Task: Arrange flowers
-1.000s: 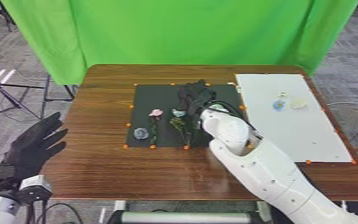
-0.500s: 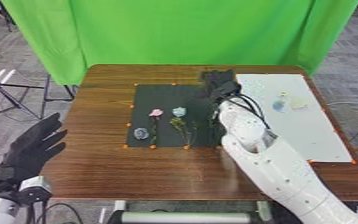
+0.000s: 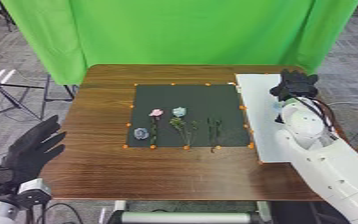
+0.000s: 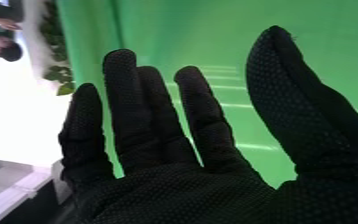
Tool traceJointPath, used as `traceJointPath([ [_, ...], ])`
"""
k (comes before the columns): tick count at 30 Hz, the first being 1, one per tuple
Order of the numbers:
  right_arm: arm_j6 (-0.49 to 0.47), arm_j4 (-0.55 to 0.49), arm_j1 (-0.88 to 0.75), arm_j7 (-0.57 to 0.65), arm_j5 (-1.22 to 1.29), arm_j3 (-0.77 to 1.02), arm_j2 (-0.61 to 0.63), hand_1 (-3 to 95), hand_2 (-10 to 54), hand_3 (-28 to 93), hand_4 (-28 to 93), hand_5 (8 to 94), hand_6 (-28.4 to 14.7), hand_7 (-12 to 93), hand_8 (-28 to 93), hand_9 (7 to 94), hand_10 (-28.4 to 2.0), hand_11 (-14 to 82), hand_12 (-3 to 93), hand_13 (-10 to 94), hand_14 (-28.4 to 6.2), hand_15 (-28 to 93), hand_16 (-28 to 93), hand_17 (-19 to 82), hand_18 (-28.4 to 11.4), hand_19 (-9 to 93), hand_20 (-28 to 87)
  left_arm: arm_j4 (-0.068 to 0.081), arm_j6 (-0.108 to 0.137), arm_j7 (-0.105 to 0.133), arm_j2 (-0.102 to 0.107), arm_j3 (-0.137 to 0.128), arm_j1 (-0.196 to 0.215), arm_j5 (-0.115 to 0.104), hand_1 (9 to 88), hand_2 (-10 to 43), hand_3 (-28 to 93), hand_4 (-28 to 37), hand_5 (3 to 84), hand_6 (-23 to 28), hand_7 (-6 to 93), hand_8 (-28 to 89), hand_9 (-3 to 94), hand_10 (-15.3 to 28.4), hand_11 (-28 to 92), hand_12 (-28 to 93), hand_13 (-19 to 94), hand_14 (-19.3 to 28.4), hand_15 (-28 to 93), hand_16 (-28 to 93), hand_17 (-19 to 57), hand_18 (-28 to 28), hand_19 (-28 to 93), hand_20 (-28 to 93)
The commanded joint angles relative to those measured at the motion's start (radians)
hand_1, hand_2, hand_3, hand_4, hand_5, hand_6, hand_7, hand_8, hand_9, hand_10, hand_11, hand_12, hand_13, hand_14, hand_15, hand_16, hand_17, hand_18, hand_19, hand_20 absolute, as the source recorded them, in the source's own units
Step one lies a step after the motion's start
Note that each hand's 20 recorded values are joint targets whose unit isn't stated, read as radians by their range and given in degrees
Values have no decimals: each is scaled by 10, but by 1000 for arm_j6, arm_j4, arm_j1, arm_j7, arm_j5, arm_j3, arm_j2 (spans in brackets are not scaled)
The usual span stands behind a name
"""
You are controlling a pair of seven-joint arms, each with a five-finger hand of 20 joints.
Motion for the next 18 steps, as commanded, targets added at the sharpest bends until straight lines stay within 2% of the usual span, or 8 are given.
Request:
traceJointPath([
  [1, -9, -22, -84, -25, -3, 18, 37, 270, -73, 888, -249, 335, -54, 318, -135, 363, -152, 295, 267, 359, -113, 569, 168, 92, -206, 692, 513, -5, 7, 1, -9, -5, 7, -1, 231, -16, 705, -283, 248, 15, 184, -93, 189, 92, 135, 173, 143, 121, 202, 54, -116, 179, 352, 93],
  [4, -7, -25, -99, -43, 0, 24, 39, 271, -80, 880, -257, 370, -46, 326, -143, 415, -141, 318, 264, 413, -99, 567, 175, 99, -207, 693, 512, -6, 8, -2, -14, -6, 9, 2, 231, -16, 705, -283, 248, 15, 185, -93, 189, 92, 136, 174, 144, 121, 202, 54, -116, 179, 351, 93],
  [10, -14, -2, -100, -66, 23, 15, 35, 276, -89, 877, -271, 434, -26, 351, -158, 512, -114, 347, 251, 510, -80, 571, 205, 125, -203, 704, 516, -6, 7, -3, -12, -5, 7, 1, 232, -16, 705, -283, 248, 16, 184, -94, 189, 92, 138, 175, 144, 121, 202, 55, -116, 179, 352, 93],
  [12, 10, 10, -99, -78, 1, 5, 33, 284, -86, 877, -274, 449, -19, 349, -164, 541, -110, 348, 246, 530, -77, 580, 211, 134, -202, 709, 517, -6, 8, -1, -11, -3, 7, 1, 232, -16, 705, -283, 248, 16, 184, -93, 190, 93, 141, 176, 144, 121, 202, 55, -116, 179, 352, 93],
  [15, 62, 28, -92, -93, -12, -7, 28, 320, -74, 880, -279, 495, 4, 341, -172, 602, -88, 360, 242, 589, -62, 589, 226, 156, -201, 715, 514, -7, 8, -5, -11, -4, 8, 1, 232, -16, 704, -283, 248, 15, 184, -93, 191, 94, 145, 177, 144, 121, 201, 54, -116, 179, 352, 93],
  [17, 95, 36, -89, -103, -14, -14, 28, 347, -78, 867, -281, 522, 14, 348, -179, 638, -80, 324, 295, 613, -58, 589, 242, 165, -198, 719, 512, -6, 9, -6, -11, -4, 7, 0, 232, -16, 704, -283, 248, 16, 184, -93, 191, 93, 146, 177, 144, 121, 201, 55, -117, 179, 354, 94],
  [18, 119, 41, -85, -107, -13, -21, 29, 383, -82, 843, -281, 542, 14, 392, -112, 684, -69, 269, 369, 635, -51, 581, 281, 175, -196, 722, 513, -5, 9, -6, -10, -4, 4, 1, 232, -16, 705, -283, 248, 15, 184, -93, 191, 93, 147, 177, 144, 121, 202, 55, -117, 179, 354, 93],
])
